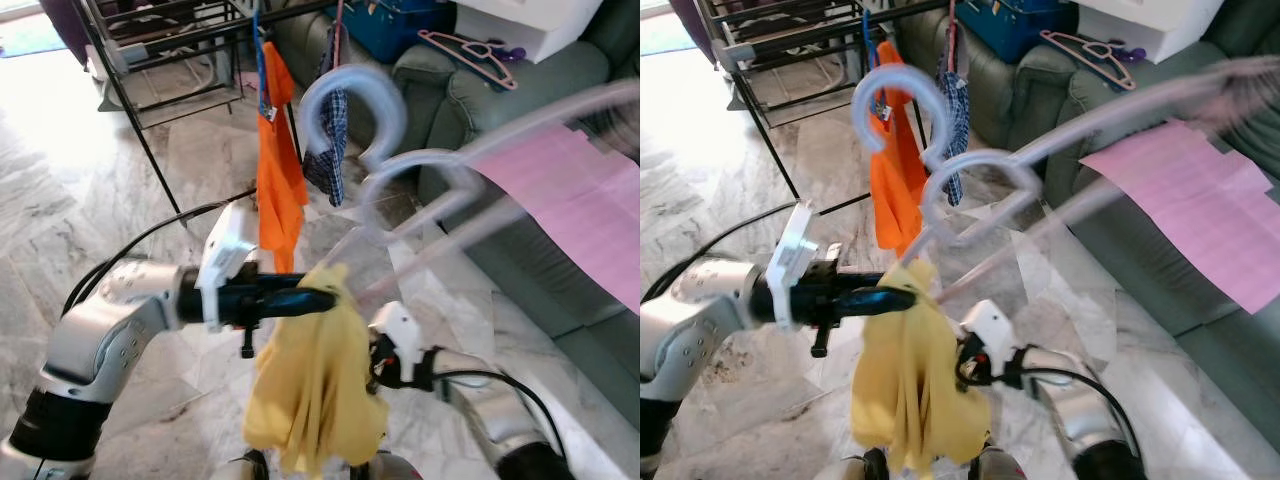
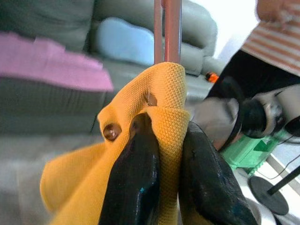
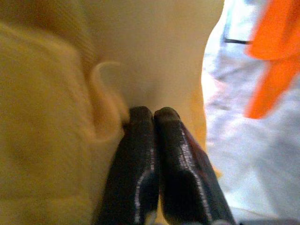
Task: Hang hanger
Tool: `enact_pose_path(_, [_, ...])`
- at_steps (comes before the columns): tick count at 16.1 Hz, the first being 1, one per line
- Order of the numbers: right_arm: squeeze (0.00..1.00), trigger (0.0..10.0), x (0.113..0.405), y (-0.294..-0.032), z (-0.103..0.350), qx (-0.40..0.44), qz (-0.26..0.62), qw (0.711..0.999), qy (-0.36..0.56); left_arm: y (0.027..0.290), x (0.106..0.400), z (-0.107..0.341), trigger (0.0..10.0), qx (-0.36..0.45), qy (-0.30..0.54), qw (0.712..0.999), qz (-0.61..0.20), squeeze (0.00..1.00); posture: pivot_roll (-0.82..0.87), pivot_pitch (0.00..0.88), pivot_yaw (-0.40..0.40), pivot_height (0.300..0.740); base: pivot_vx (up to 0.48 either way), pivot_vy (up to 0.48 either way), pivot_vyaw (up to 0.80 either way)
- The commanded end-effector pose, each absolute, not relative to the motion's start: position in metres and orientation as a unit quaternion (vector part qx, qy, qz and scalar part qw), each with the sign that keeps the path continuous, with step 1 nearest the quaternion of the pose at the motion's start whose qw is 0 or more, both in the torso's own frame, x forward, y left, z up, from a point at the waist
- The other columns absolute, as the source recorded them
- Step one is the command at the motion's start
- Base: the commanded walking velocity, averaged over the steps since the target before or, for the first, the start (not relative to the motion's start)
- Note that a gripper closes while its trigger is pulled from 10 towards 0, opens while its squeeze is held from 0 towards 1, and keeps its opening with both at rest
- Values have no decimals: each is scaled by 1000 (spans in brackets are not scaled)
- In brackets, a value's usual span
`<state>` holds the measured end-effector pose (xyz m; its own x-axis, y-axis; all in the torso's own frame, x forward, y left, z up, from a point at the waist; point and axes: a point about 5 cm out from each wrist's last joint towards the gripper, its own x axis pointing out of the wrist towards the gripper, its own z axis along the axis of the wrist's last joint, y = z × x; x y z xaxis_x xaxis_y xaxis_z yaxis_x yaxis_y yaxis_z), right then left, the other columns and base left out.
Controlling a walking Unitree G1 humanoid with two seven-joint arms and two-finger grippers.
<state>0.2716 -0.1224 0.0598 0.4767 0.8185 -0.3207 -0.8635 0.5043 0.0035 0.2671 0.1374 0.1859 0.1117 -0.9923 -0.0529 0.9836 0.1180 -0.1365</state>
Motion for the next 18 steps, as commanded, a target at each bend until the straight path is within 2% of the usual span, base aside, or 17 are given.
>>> enact_pose_path(1, [1000, 10000, 266, -138, 65, -117, 486, 856, 131, 146, 264, 178, 10000, -31, 79, 741, -666, 0, -77, 210, -25, 740, 0, 0, 0])
enact_pose_path(4, [1000, 10000, 255, -171, 77, -168, 501, 838, 136, 149, 264, 180, 10000, -31, 90, 725, -683, 0, -94, 221, -13, 740, 0, 0, 0])
enact_pose_path(6, [1000, 10000, 255, -195, 81, -192, 490, 838, 147, 151, 265, 190, 10000, -28, 96, 697, -710, 0, -102, 231, 1, 740, 0, 0, 0])
enact_pose_path(8, [1000, 10000, 255, -206, 84, -211, 493, 830, 155, 157, 266, 195, 10000, -26, 109, 676, -728, 0, -100, 237, 13, 740, 0, 0, 0])
enact_pose_path(12, [1000, 10000, 266, -211, 93, -247, 497, 819, 144, 159, 261, 192, 10000, -4, 144, 643, -752, 0, -97, 244, 19, 740, 0, 0, 0])
enact_pose_path(14, [1000, 10000, 282, -209, 102, -265, 471, 834, 110, 152, 252, 192, 10000, -3, 145, 622, -769, 0, -91, 245, 14, 740, 0, 0, 0])
enact_pose_path(18, [1000, 10000, 282, -192, 101, -234, 508, 822, 107, 144, 245, 200, 10000, -4, 131, 604, -786, 0, -81, 246, 12, 740, 0, 0, 0])
